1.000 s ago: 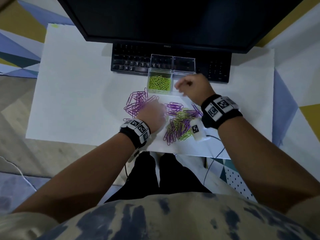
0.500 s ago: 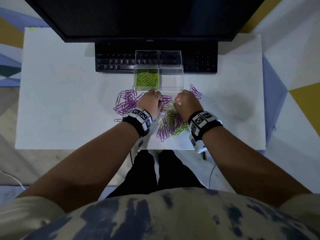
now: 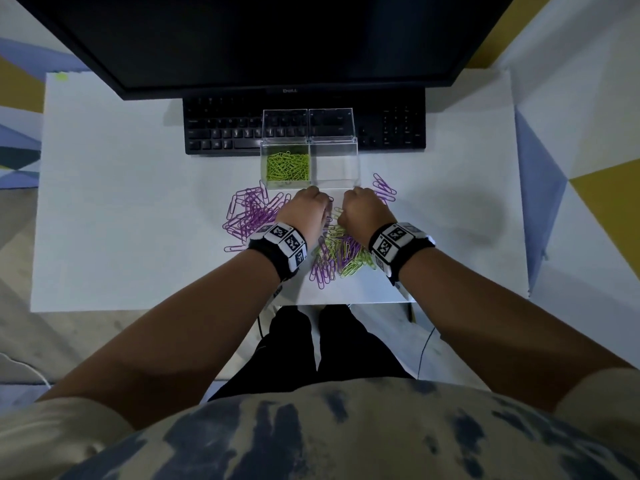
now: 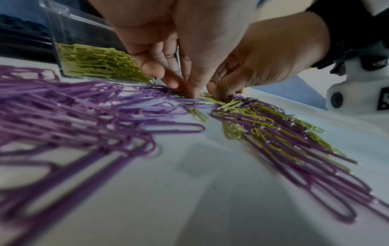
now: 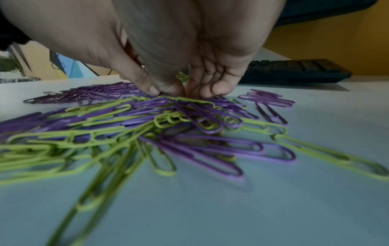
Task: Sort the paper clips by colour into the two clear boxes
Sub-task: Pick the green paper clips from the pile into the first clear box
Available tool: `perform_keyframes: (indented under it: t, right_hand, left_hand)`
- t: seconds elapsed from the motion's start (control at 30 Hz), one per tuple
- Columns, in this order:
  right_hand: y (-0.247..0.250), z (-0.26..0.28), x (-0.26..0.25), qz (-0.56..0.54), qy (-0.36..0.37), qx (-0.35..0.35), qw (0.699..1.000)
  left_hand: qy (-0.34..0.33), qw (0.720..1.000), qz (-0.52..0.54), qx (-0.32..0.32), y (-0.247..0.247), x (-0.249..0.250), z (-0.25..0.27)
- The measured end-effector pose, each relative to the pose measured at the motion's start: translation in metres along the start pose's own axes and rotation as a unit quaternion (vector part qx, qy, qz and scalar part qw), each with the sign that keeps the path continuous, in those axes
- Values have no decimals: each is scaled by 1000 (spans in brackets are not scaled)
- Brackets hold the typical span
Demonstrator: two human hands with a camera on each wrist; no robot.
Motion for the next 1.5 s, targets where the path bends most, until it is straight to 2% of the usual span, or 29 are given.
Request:
perform_keyframes:
  t: [0.1, 0.17, 0.23, 0.3, 0.37, 0.47, 0.57, 0.6, 0.67, 0.73, 0.77, 0.8, 0.83, 0.9, 0.93, 0.97, 1.0, 1.1, 1.23, 1.33, 1.5]
  right_hand:
    - [-2, -2, 3, -12, 6, -9, 1000]
    - [0, -2, 17, -108, -37, 20, 993]
    - [1, 6, 40, -249, -107, 60, 961]
    - [-3, 17, 66, -352, -180, 82, 915]
    - [-10, 25, 88, -442, -228, 68, 865]
    - [-23, 35, 111, -606, -270, 45, 747]
    - [-32, 39, 117, -726, -271, 10, 631]
    - [-33, 39, 117, -749, -264, 1, 608]
    - [-32, 37, 117, -767, -256, -10, 588]
    - [-30, 35, 113, -763, -249, -27, 596]
    - [-28, 33, 110, -750, -244, -34, 614]
    - [-26, 31, 110, -722, -238, -37, 649]
    - [-25, 27, 109, -678, -228, -38, 698]
    - [-21, 21, 107, -535, -199, -44, 820]
    - [-20, 19, 105, -455, -185, -37, 870]
    - [-19, 18, 104, -390, -175, -18, 904]
    - [-18, 17, 102, -344, -171, 3, 923]
    - [-13, 14, 92, -267, -151, 39, 951]
    - [-9, 7, 76, -165, -115, 22, 979]
    - [-9, 4, 70, -146, -116, 4, 983]
    - [-13, -2, 67, -169, -124, -41, 977]
  left_hand:
    - [-1, 998, -49, -30, -1, 2, -2]
    - [-3, 995, -91, -49, 0, 6, 0]
    - [-4, 988, -133, -75, -2, 11, 1]
    - [1, 981, -167, -97, -4, 13, 3]
    - [2, 976, -192, -107, -6, 14, 3]
    - [-8, 972, -209, -107, -8, 15, 2]
    - [-13, 975, -208, -80, -5, 15, -1]
    - [-17, 976, -205, -70, -4, 16, -1]
    - [-32, 982, -179, -49, -3, 20, -1]
    - [-41, 993, -109, -21, 2, 26, 1]
    - [-31, 998, -55, -6, 5, 27, 3]
    - [-13, 1000, 5, 11, 8, 26, 5]
    - [9, 998, 63, 28, 10, 25, 6]
    - [42, 987, 145, 48, 12, 23, 9]
    - [52, 982, 173, 48, 12, 22, 10]
    - [60, 978, 195, 44, 11, 22, 9]
    - [67, 975, 210, 38, 9, 21, 8]
    - [82, 974, 209, 24, 4, 15, 3]
    - [53, 989, 135, -21, -8, 12, -3]
    - [32, 996, 50, -72, -18, 10, -5]
    - [14, 996, -6, -86, -17, 14, -7]
Point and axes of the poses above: each hand's wrist, its own z-axis away from the middle knuckle, its own y-axis out of the back of the hand, x = y × z, the point moved 8 cm from there along -z, towards the middle knuckle, and after that the axes turned 15 degrees about z, right-handed, at the moved point
